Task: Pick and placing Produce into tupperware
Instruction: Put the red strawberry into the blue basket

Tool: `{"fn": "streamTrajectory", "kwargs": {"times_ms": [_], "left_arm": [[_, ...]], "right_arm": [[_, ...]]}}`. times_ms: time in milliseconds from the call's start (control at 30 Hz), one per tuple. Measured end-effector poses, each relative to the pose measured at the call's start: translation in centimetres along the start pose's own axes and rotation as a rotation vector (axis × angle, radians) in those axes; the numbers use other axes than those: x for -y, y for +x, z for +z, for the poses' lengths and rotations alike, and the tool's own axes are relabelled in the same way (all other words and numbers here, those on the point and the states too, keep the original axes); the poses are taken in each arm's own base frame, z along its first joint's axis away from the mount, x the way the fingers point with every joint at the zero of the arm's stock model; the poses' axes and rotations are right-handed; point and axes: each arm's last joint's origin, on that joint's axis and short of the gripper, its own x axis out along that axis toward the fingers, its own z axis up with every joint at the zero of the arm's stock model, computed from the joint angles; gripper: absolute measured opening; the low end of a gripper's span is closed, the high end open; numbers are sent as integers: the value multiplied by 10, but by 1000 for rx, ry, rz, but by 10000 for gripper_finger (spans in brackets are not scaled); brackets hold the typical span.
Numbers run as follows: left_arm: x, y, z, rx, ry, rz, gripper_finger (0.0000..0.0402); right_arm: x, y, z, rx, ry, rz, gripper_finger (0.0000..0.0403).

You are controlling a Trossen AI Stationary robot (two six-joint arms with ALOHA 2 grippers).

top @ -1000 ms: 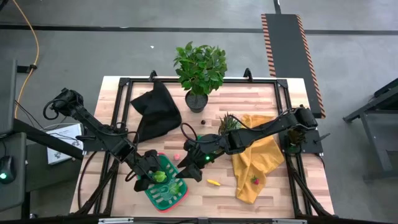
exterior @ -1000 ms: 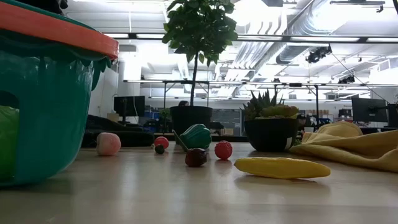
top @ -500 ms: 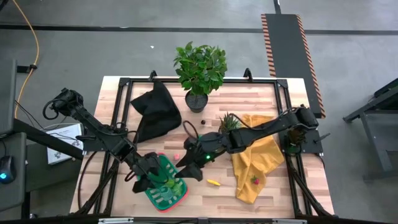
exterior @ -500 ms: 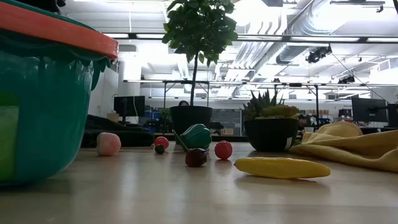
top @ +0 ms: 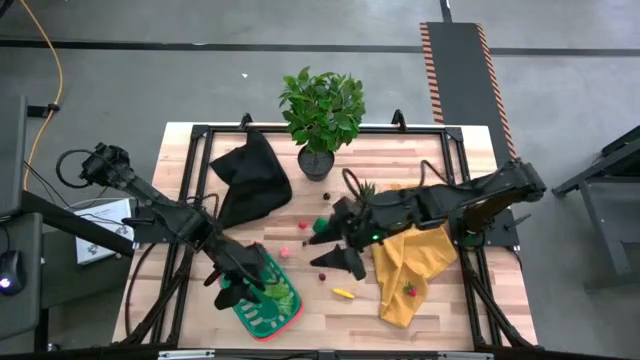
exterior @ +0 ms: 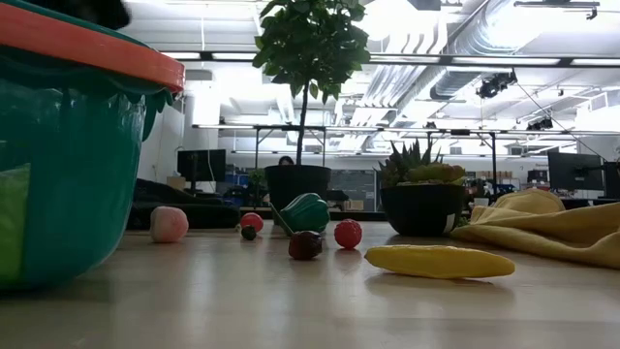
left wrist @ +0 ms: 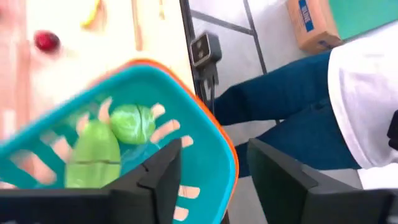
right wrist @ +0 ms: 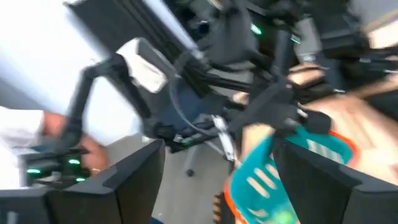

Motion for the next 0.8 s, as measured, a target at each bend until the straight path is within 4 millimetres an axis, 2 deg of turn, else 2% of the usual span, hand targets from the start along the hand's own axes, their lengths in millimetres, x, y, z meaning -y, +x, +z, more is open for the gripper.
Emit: {"fn": "streamTrajectory", "kwargs": {"times_ms": [200, 367, 500, 567, 667, 800], "left_arm": [[6, -33, 36, 97, 50, 16, 116], [10, -77, 58, 270, 77, -1, 88], [9, -116, 56, 412, 83, 42, 74], [8, -133, 49, 450, 70, 86, 69], [9, -156, 39, 524, 62, 127, 64], [10, -177, 26, 592, 30, 163, 63]], "right_arm": [[-12, -27, -10, -75, -25, -103, 258], [-24, -51, -24, -127, -39, -225, 238], [-34, -72, -41, -151, -45, -375, 226], [-39, -83, -50, -121, -28, -421, 223], [-37, -97, -74, -77, 34, -456, 220], [-25, -102, -115, -11, 214, -400, 220]]}}
